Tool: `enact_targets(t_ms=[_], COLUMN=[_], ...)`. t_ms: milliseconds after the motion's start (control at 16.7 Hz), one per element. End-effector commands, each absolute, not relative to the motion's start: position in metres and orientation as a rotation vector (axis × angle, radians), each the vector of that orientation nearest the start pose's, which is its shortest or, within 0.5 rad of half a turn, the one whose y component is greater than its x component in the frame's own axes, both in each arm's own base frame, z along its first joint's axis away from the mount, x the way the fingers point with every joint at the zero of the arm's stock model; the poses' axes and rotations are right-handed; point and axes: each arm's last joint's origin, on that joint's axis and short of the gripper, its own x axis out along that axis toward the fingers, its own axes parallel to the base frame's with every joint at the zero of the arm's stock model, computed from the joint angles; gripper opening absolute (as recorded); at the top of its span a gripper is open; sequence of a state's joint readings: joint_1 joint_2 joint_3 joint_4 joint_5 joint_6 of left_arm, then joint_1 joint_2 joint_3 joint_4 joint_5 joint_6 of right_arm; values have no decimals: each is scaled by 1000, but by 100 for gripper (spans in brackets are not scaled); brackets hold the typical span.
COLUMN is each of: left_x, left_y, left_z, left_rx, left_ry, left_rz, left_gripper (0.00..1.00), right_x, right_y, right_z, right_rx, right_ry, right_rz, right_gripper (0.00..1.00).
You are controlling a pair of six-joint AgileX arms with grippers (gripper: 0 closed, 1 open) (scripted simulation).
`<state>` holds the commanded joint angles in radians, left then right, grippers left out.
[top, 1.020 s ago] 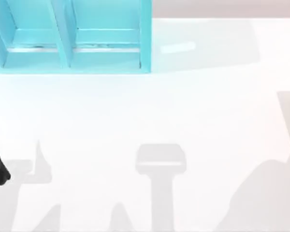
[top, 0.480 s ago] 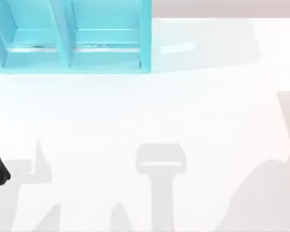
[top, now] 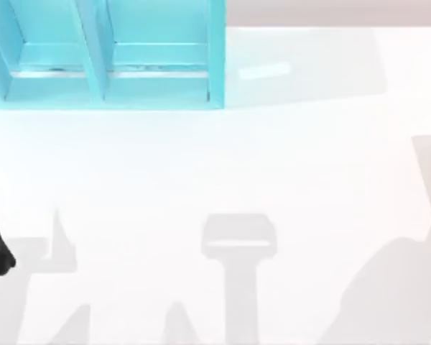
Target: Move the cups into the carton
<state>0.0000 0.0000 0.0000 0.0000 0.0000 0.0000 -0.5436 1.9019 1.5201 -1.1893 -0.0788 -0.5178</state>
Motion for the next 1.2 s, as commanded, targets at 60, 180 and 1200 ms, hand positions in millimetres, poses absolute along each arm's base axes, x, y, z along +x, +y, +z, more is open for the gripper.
enact_targets(t_ms=[60, 180, 1200], left_x=[106, 106, 106], left_y=[-1, -1, -1], left_z=[160, 160, 160], left_rx=[0, 0, 0], left_ry=[0, 0, 0], left_rz=[0, 0, 0], left_gripper=[100, 100, 100], right_x=[312, 312, 314], right_y=[-182, -182, -184], right_z=[215, 215, 303], right_rx=[70, 70, 74], right_ry=[1530, 1530, 1528], right_rz=[38, 38, 37], right_gripper=[100, 100, 100])
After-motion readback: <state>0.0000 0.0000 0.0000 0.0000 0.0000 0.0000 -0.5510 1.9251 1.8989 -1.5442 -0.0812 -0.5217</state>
